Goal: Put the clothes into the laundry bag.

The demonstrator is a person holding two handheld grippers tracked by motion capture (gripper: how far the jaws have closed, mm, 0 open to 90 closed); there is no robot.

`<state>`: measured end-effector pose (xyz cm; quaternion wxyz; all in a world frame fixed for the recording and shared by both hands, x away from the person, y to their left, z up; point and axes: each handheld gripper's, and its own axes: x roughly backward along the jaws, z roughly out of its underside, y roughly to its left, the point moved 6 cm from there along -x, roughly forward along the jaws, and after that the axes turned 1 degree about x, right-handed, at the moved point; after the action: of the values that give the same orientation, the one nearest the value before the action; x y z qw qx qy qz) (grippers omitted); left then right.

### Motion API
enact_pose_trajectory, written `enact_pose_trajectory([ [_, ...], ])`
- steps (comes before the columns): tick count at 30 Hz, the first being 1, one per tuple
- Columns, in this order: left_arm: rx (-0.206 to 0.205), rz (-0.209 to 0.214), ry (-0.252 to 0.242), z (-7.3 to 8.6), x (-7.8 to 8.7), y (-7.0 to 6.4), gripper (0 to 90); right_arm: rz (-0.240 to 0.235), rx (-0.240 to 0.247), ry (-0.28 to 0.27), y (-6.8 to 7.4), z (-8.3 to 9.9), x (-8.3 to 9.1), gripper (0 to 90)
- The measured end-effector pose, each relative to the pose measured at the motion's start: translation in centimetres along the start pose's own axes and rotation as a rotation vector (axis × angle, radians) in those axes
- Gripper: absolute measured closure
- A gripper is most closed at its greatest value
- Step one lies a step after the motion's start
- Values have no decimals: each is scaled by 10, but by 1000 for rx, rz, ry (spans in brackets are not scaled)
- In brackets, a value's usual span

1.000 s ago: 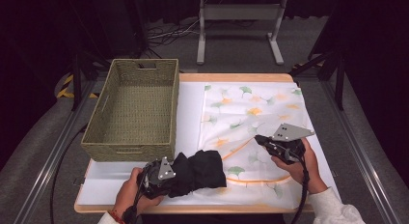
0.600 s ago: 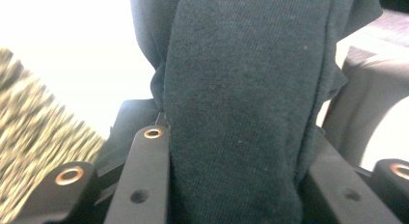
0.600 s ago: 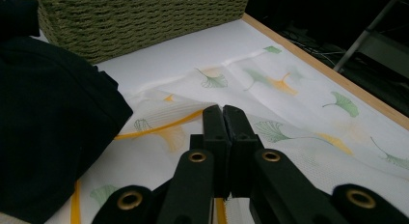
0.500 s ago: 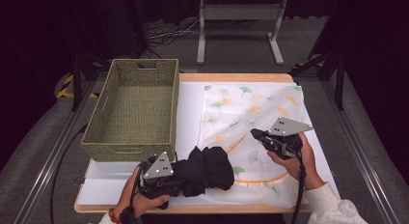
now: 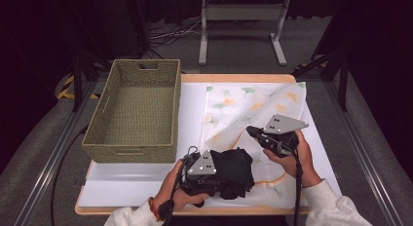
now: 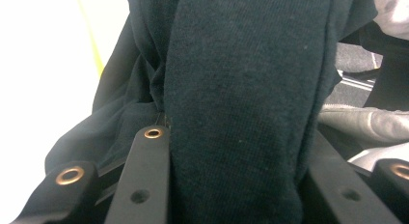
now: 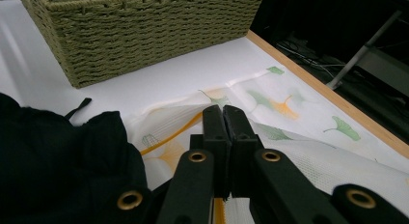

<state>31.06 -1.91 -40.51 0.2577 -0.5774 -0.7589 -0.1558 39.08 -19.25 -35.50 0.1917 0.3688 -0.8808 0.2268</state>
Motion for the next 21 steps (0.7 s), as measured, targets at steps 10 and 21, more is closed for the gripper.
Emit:
enact_pose_trajectory([
  [10, -31, 7, -38, -23, -17, -8, 678, 12, 14, -12, -1, -11, 2, 894],
  [21, -30, -101, -5, -26, -31, 0, 679, 1, 21, -29, 2, -18, 4, 894],
])
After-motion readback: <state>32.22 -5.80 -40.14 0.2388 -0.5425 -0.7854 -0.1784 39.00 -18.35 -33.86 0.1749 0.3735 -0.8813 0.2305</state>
